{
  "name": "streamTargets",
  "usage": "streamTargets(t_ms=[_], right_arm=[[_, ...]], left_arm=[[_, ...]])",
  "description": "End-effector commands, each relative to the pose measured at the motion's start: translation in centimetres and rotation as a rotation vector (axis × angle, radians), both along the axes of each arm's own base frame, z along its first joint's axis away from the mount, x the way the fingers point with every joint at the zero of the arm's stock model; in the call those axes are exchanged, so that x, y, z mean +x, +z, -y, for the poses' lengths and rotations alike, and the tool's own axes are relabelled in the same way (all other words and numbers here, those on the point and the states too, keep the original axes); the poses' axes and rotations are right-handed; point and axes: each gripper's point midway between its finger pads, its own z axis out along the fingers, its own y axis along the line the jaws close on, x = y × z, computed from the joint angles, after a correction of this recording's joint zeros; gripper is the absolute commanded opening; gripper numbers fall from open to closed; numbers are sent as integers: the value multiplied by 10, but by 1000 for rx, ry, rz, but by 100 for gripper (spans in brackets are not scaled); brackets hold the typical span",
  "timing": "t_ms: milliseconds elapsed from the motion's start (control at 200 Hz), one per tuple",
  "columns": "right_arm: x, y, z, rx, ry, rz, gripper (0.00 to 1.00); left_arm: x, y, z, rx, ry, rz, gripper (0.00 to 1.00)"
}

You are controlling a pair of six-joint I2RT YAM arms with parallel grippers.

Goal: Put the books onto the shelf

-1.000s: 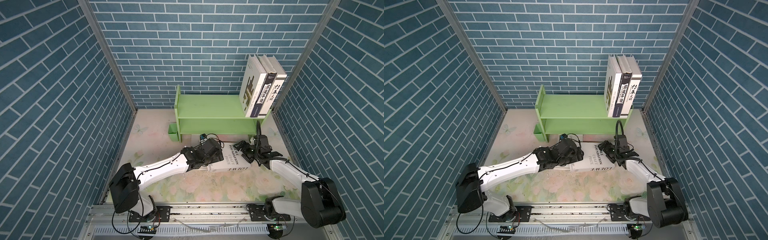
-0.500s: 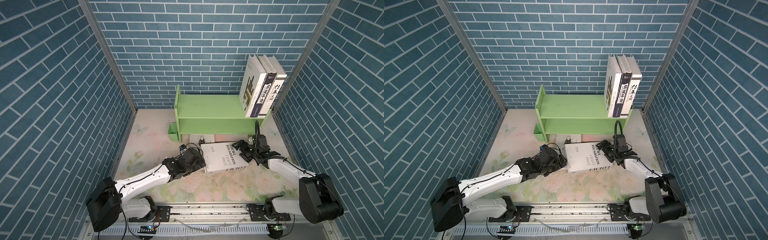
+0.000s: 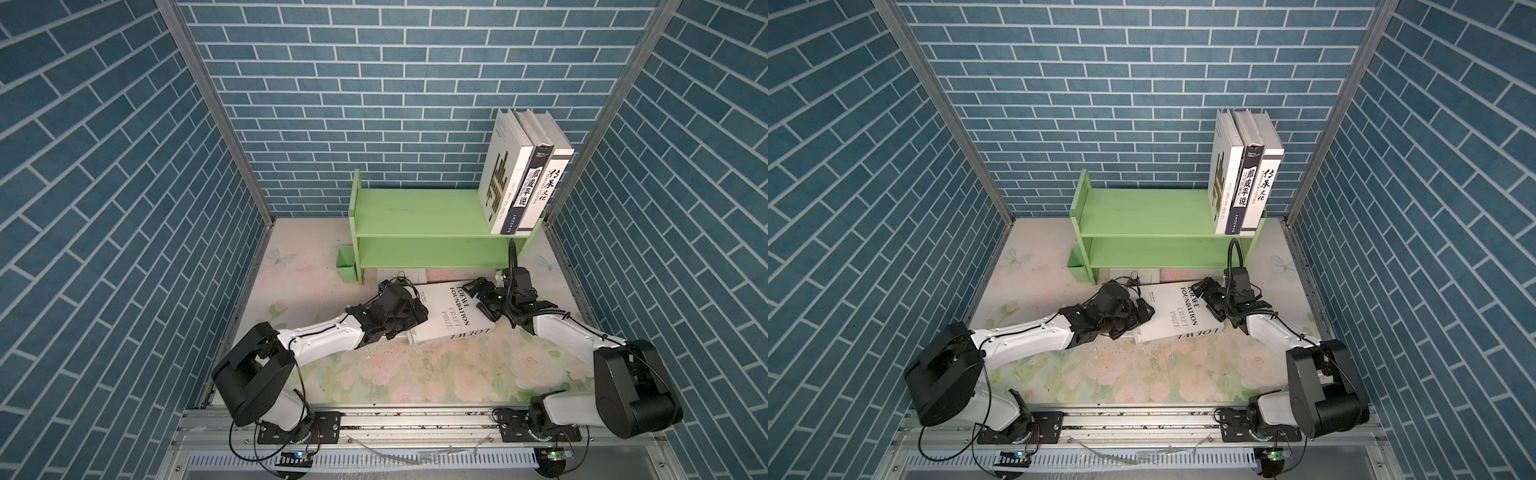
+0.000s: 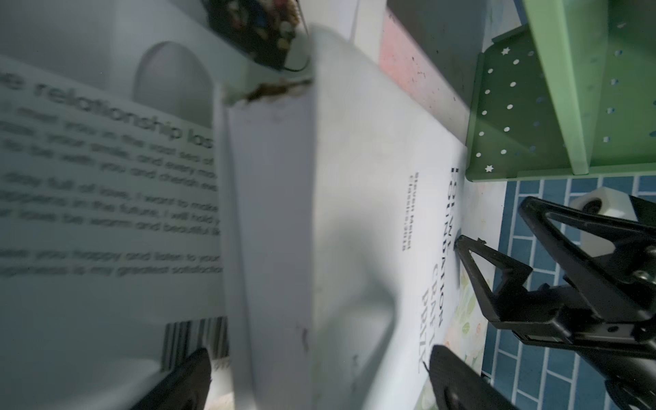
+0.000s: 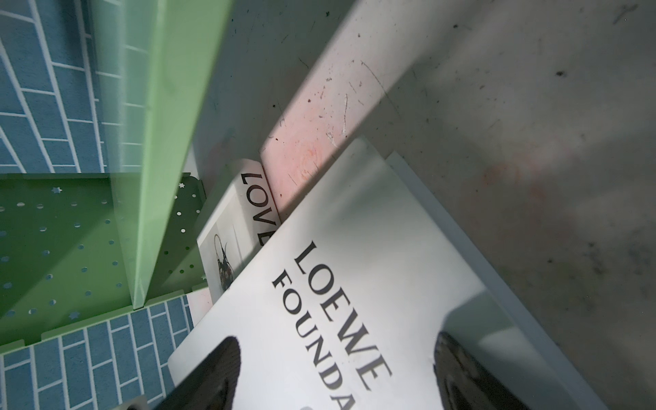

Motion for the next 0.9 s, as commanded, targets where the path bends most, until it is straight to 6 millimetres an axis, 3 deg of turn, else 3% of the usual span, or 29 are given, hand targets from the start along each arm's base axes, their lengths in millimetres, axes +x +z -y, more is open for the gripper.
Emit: streamTargets(t_ms=[0,200,505,640,890], right_arm=[[-48,-65,19,-100,-52,-284,86],[-48,-66,17,-93,-55,-291,86],[-45,-61,14,-78,-52,-279,86],[-36,-43,10,-53,-39,-221,86],[-20,16,1,-38,47,-28,87]], left_arm=[[10,12,22,-49,-80,56,94],[15,23,44,-149,-130,92,83],[14,54,49,-219,-141,131,54],[11,62,47,-224,-120,97,44],[1,77,41,-233,-81,15,27]])
